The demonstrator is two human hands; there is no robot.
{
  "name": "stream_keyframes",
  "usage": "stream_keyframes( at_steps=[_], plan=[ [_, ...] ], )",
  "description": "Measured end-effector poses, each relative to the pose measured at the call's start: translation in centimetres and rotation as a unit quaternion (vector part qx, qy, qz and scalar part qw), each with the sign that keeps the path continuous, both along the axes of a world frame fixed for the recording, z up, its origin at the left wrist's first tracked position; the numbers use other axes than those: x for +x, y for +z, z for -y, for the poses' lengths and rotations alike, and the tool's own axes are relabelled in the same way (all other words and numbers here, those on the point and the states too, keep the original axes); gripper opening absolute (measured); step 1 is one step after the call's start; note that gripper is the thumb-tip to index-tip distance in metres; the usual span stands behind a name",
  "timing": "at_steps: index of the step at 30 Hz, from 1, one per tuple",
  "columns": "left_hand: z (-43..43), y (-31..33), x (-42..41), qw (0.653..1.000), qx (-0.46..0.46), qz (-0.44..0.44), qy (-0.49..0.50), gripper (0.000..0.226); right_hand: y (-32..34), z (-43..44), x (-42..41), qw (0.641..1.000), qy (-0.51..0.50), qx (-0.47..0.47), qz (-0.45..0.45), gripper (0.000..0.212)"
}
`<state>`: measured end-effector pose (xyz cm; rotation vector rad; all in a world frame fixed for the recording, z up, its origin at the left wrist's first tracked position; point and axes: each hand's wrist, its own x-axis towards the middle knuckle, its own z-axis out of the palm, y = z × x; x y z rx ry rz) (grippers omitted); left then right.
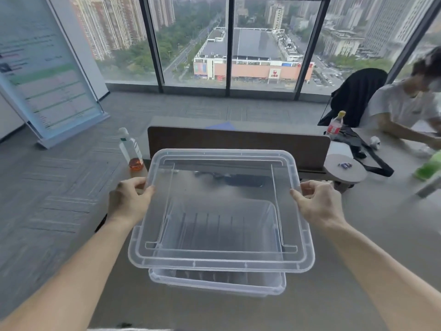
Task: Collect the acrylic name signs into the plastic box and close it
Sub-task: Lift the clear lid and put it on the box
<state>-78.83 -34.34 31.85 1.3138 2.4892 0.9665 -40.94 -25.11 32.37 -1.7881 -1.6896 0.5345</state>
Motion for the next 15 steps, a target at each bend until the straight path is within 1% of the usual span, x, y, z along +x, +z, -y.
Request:
stream_keyframes(
  at_steps=[2, 4, 7, 11, 15],
  plan=[
    [0.1, -1.1, -0.5, 1.000, -0.003, 0.007, 0.003, 0.030, -1.1, 0.4, -0.3, 1.000, 0.002, -0.010, 0.013, 0.022],
    [-0.2, -2.5, -0.8, 1.000, -0.013, 0.023, 0.008, 0.030, -2.7, 0.5, -0.5, 0.999, 0.012, -0.043, 0.027, 0.020],
    [-0.6, -5.7, -1.3, 0.998, -0.039, 0.043, 0.015, 0.032, -5.9, 0.4, -0.8, 0.995, 0.014, -0.083, 0.063, 0.020],
    [-0.9, -10.3, -1.7, 0.996, -0.075, 0.055, -0.006, 0.029, -10.6, 1.3, -1.3, 0.988, 0.010, -0.129, 0.086, 0.019],
    [-0.9, -13.4, -1.5, 0.994, -0.087, 0.057, -0.016, 0.030, -13.8, 1.4, -1.2, 0.987, 0.007, -0.139, 0.085, 0.014]
  ],
)
